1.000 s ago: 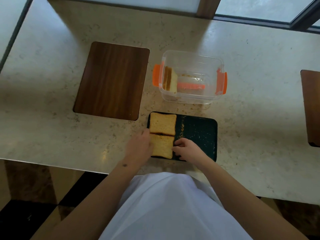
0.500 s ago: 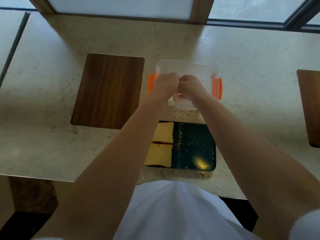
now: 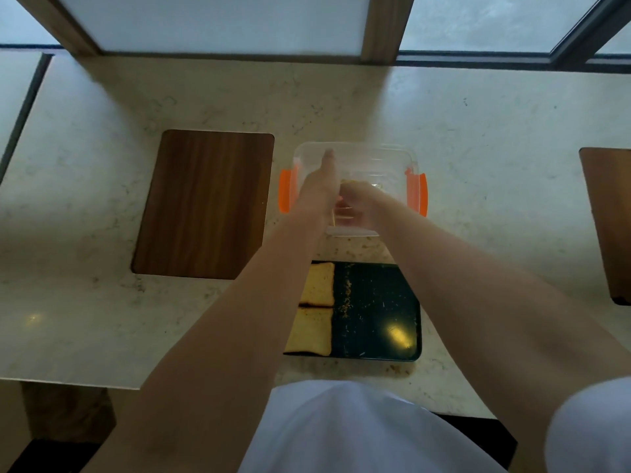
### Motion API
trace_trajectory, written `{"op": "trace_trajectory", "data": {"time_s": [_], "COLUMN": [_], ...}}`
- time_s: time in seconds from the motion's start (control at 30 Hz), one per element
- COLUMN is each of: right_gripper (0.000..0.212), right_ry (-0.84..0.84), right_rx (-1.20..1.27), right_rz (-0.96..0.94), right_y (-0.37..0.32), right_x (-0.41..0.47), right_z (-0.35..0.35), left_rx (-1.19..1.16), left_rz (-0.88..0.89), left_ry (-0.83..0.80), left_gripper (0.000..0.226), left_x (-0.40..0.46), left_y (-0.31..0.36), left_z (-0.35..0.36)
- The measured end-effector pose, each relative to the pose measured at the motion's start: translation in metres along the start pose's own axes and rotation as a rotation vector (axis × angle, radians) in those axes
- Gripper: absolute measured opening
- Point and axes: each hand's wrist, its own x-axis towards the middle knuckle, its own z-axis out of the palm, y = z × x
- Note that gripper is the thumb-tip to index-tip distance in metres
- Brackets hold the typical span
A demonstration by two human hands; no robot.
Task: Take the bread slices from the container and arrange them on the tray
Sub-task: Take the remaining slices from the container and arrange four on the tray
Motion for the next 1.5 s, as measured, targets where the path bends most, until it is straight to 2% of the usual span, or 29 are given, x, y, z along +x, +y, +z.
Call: {"op": "trace_trajectory", "data": {"time_s": [0.13,0.17,0.23,0.27,0.43,0.53,0.73,0.8,0.87,0.93,1.0,1.1,1.2,1.5], "right_gripper": [0.035,0.035,0.030,0.028,0.040,0.035,0.040,0.034,0.032,0.036,0.043,0.049,0.044,0.027], "right_ry": [0.034,0.046,0.054,0.055,0.021,-0.007,-0.029,-0.001,0.036,0.063,0.033,-0.011,-0.005,0.007], "right_rx": [0.072,0.081,0.091,0.102,0.221,0.239,0.192,0.185,0.162,0.151,0.191,0.224,0.198,0.231], "right_rz": [0.007,0.014,0.019,0.019,0.054,0.045,0.004,-0.087,-0.186,-0.272,-0.364,-0.488,-0.545,-0.512], "right_y": [0.002,0.002,0.002,0.003,-0.001,-0.003,-0.010,-0.013,-0.015,-0.017,-0.018,-0.011,0.006,0.065], "right_x": [0.002,0.003,0.004,0.003,-0.002,-0.004,-0.016,-0.024,-0.041,-0.062,-0.087,-0.127,-0.158,-0.193], "right_z": [-0.008,-0.009,-0.009,-0.010,-0.015,-0.020,-0.024,-0.024,-0.024,-0.025,-0.027,-0.031,-0.033,-0.026], "left_rx": [0.002,0.045,0.123,0.149,0.275,0.372,0.434,0.403,0.353,0.288,0.218,0.169,0.196,0.069], "left_rz": [0.031,0.051,0.094,0.102,0.018,0.000,0.030,0.118,0.207,0.300,0.413,0.517,0.537,0.477], "left_ry": [0.054,0.087,0.137,0.139,0.035,0.005,-0.003,-0.010,-0.023,-0.027,-0.019,-0.054,-0.105,-0.195], "left_gripper": [0.069,0.062,0.029,0.021,0.014,0.004,0.019,0.021,0.033,0.050,0.057,0.059,0.059,0.045], "left_x": [0.005,0.006,0.013,0.015,0.033,0.041,0.045,0.035,0.020,-0.001,-0.027,-0.070,-0.101,-0.129], "left_y": [0.001,0.000,-0.002,-0.003,-0.013,-0.015,-0.013,-0.008,-0.001,0.006,0.011,0.009,-0.005,-0.069], "left_z": [0.007,0.008,0.010,0.012,0.014,0.007,-0.004,-0.003,-0.003,-0.005,-0.009,-0.017,-0.024,-0.041]}}
